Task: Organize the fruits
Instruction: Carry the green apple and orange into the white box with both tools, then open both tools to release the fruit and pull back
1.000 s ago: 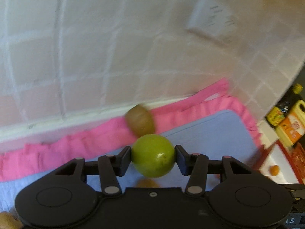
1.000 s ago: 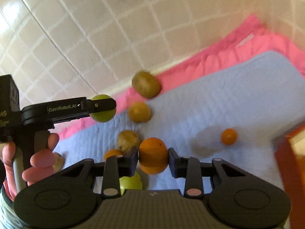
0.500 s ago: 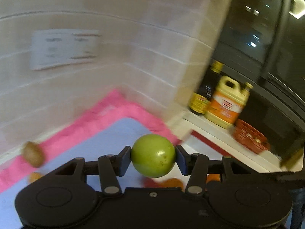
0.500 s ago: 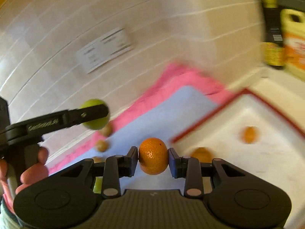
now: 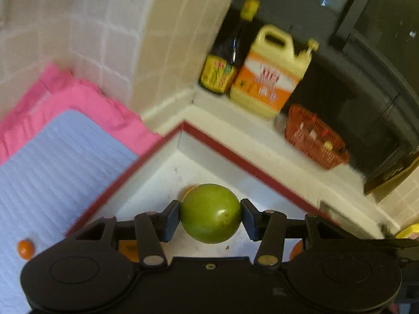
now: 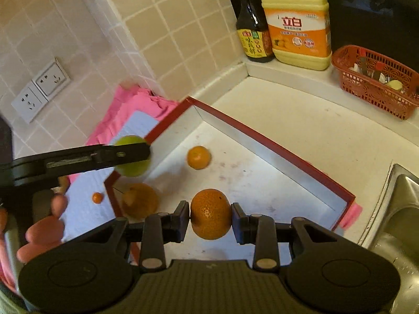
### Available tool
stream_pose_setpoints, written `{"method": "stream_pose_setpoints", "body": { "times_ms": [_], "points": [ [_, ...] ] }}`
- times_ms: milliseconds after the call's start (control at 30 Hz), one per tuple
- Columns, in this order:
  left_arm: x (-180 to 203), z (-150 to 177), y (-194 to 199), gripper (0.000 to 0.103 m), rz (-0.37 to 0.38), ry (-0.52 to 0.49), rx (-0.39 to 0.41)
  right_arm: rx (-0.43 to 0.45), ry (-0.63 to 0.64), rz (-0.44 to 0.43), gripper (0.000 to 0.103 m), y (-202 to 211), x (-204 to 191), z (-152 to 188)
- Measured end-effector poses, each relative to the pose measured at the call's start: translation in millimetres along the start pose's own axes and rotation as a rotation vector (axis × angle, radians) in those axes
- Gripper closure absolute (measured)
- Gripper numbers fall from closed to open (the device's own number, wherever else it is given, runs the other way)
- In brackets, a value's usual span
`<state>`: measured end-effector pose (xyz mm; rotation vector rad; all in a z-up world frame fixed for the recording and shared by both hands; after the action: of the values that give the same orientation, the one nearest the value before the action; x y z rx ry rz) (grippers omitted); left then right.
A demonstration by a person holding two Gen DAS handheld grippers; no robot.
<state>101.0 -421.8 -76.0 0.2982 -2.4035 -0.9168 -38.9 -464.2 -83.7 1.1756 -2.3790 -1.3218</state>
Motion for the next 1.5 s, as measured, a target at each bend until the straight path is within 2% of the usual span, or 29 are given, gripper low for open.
{"method": "stream_pose_setpoints", "body": {
  "times_ms": [100,200,267,433,767,800,867,933,1033,1167,1333,1500],
  "points": [
    [-2,10,-20,0.043,-0.005,0.006,-0.069,-0.018,0.01,0.022,0.066,-9,9,0],
    [-3,19,-37,0.043,-0.005,0.015,-0.12,-0.022,0.066,0.092,0.066,-24,15,-3],
    [-7,23,-45,0.043,-0.022,0.029,-0.139,-0.054,0.105,0.137,0.066,-38,19,0],
    [-19,30,-58,0.043,-0.048,0.072,-0.168,-0.103,0.119,0.117,0.066,-55,17,11],
    [-15,31,-62,0.044,-0.084,0.034,-0.178,-0.136,0.163,0.14,0.065,-64,10,20],
    [-15,30,-62,0.042,-0.088,0.036,-0.175,-0.138,0.168,0.141,0.065,-63,10,21],
    [-16,29,-61,0.031,-0.068,0.059,-0.17,-0.143,0.177,0.141,0.064,-61,10,22],
    [-17,26,-57,0.026,-0.062,0.082,-0.159,-0.152,0.181,0.14,0.063,-58,11,24],
    [-16,22,-43,0.026,-0.063,0.076,-0.129,-0.148,0.171,0.121,0.062,-45,17,23],
    [-9,12,-10,0.026,-0.037,0.067,-0.059,-0.125,0.079,0.048,0.06,-18,31,20],
    [-10,10,44,0.026,-0.037,0.065,0.038,-0.081,0.024,0.063,0.059,10,47,14],
    [-27,18,99,0.025,-0.019,0.11,0.122,-0.033,-0.02,0.04,0.058,29,41,3]
  ]
}}
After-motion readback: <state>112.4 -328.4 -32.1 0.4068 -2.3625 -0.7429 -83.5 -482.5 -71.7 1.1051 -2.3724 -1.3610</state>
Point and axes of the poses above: each gripper's, at about its wrist camera, not at the fingertips, and y roughly against the way its jaws point, x to its right, z to its underside, the point moved 8 cm from there along -y, roughly the way its jaws point, and after that the axes turned 8 degrees about z, right-handed, at the moved point
